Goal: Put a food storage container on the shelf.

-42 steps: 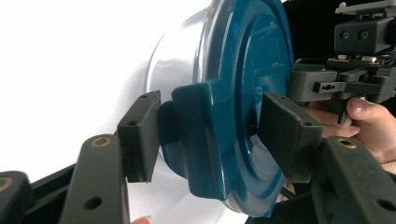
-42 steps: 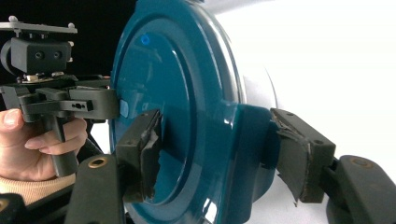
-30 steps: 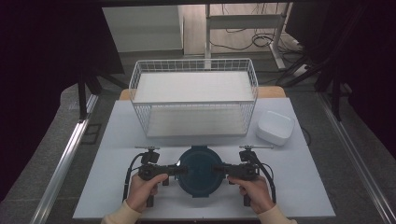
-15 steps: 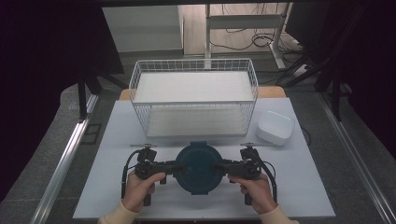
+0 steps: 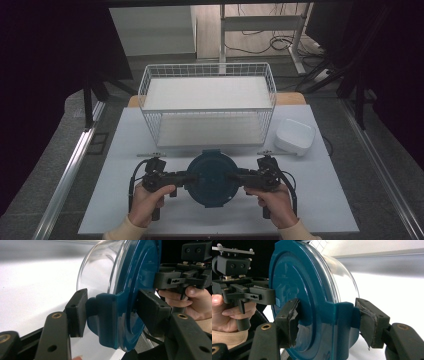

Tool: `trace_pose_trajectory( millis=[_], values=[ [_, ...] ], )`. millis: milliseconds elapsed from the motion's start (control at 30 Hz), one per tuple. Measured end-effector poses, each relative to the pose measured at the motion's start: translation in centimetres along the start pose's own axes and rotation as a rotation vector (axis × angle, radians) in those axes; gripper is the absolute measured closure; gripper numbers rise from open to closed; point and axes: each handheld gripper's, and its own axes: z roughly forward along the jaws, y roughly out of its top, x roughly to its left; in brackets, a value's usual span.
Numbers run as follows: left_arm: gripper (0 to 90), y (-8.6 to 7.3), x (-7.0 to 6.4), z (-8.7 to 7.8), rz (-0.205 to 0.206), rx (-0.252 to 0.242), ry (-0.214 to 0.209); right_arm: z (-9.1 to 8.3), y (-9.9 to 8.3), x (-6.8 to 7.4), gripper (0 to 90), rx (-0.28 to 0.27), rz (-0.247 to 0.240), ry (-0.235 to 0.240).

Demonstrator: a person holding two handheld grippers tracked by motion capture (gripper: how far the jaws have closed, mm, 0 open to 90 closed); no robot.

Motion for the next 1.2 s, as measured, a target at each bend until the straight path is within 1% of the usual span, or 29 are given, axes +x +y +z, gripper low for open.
trace_pose_trajectory(
  millis=[233,367,467,667,867,933,967,1000,1033,1067,1100,1133,1200],
  values=[
    [43.4,0.3,-0.3,-0.3,0.015,-0.008,0.005,-0.1,0.2,0.2,37.5,-0.004,-0.009,0.005],
    [43.4,0.9,-0.4,-0.7,0.027,-0.013,0.003,-0.2,0.8,0.6,37.5,-0.014,-0.024,0.001],
    [43.4,1.1,-0.3,-0.8,0.028,-0.014,0.003,0.0,1.2,0.8,37.5,-0.015,-0.033,0.001],
    [43.3,2.0,-0.2,-1.2,0.036,-0.019,0.011,0.3,1.9,0.8,37.6,-0.02,-0.037,0.009],
    [43.4,3.6,-0.7,-1.8,0.054,-0.03,0.016,0.0,3.4,1.2,37.7,-0.039,-0.057,0.012],
    [43.4,4.2,-1.0,-2.0,0.066,-0.033,0.017,-0.1,3.9,1.3,37.7,-0.045,-0.063,0.013],
    [43.4,4.2,-1.0,-2.0,0.066,-0.033,0.017,-0.1,3.9,1.3,37.7,-0.045,-0.063,0.013],
    [43.4,4.5,-1.2,-2.1,0.071,-0.036,0.019,-0.2,4.1,1.4,37.7,-0.048,-0.064,0.013],
    [43.4,4.8,-1.4,-2.2,0.076,-0.04,0.019,-0.6,4.7,1.7,37.7,-0.055,-0.073,0.014],
    [43.4,5.3,-1.7,-2.4,0.082,-0.046,0.02,-0.7,5.0,1.8,37.7,-0.059,-0.078,0.014],
    [43.4,5.3,-1.7,-2.4,0.082,-0.046,0.02,-0.8,5.2,1.9,37.7,-0.063,-0.079,0.013],
    [43.4,5.7,-1.9,-2.5,0.086,-0.048,0.02,-0.8,5.2,1.9,37.7,-0.063,-0.079,0.013],
    [43.4,6.4,-2.2,-2.7,0.095,-0.053,0.021,-1.1,5.9,2.2,37.7,-0.073,-0.085,0.013]
  ],
)
